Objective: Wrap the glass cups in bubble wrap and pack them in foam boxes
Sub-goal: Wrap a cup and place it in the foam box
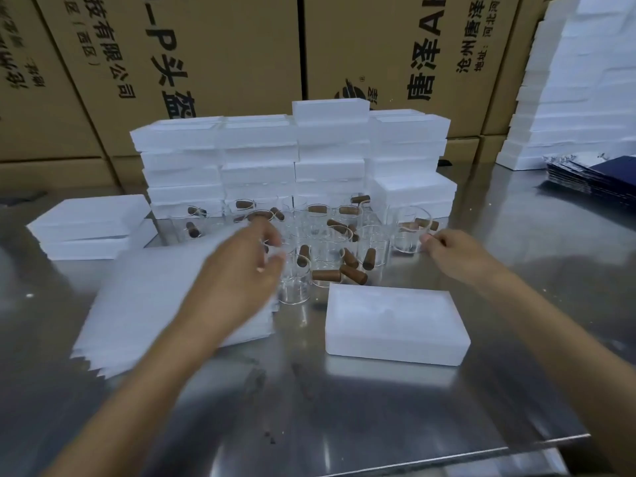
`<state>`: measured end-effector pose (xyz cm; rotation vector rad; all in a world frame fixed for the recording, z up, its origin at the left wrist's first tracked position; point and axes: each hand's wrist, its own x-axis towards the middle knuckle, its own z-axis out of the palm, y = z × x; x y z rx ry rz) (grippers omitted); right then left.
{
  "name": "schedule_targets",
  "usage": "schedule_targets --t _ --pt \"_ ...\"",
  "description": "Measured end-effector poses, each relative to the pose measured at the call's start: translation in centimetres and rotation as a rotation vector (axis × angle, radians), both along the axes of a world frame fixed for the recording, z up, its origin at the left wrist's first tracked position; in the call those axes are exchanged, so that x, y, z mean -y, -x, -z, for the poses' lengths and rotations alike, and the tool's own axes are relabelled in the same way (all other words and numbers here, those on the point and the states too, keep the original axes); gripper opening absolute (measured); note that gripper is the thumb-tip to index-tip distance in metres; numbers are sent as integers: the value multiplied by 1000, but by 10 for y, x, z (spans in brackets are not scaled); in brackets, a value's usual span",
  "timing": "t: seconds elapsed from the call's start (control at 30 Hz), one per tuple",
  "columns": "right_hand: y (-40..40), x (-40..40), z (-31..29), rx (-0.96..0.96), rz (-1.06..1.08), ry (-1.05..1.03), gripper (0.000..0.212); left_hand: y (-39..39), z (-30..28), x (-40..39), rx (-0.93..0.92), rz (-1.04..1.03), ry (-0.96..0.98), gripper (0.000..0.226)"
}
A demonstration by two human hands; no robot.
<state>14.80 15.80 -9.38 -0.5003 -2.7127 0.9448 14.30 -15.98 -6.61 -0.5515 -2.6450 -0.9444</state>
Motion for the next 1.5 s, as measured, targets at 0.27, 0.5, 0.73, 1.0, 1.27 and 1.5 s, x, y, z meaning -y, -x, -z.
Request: schedule_targets --t 0.27,0.5,0.73,1.0,1.27,1.5 --pt "-5 44 -35 -126 -71 283 37 72 15 53 326 -132 189 22" --pt "-24 97 -56 -22 -419 518 34 56 8 56 176 -12 -17 16" --pt "-30 137 -56 17 -596 571 32 24 -19 52 114 147 -168 17" --pt "-39 130 -54 -131 -419 -125 34 18 -25 55 70 97 -241 19" --pt "-38 123 -56 -44 -604 644 32 17 -7 45 110 162 -248 21" --pt "-30 134 -39 21 -534 -82 42 5 -16 32 84 277 -368 16"
